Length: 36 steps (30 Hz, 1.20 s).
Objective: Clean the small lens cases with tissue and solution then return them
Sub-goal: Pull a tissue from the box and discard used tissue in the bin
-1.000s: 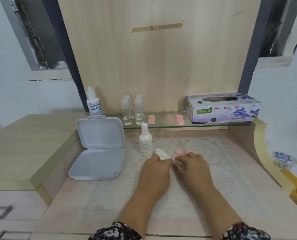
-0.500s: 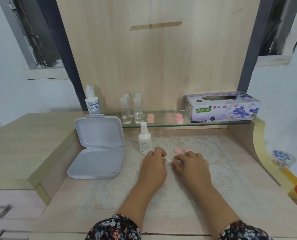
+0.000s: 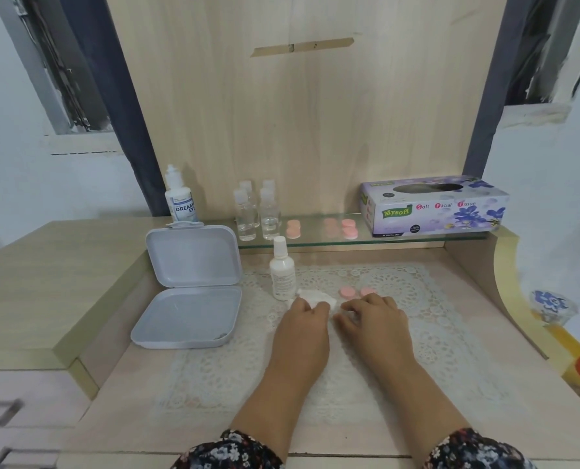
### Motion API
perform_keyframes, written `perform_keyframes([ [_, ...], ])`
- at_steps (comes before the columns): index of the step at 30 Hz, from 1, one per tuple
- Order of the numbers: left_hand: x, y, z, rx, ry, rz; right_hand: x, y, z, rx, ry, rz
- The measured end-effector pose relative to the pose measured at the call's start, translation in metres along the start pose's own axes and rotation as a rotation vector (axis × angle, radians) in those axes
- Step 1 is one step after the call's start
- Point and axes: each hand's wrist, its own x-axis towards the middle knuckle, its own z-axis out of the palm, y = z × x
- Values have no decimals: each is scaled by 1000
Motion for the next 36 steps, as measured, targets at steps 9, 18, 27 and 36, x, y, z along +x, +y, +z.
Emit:
perform_keyframes([
  [9, 8, 15, -10, 113, -9, 84, -4, -4, -2, -26, 43, -6],
  [18, 15, -4, -11, -599, -71, -476, -2, -2, 1, -78, -2, -11],
  [27, 1, -3, -9, -261, 159, -195, -2, -3, 1, -51, 8, -14],
  [36, 5, 7, -3, 16, 0, -3, -4, -5, 0, -51, 41, -9],
])
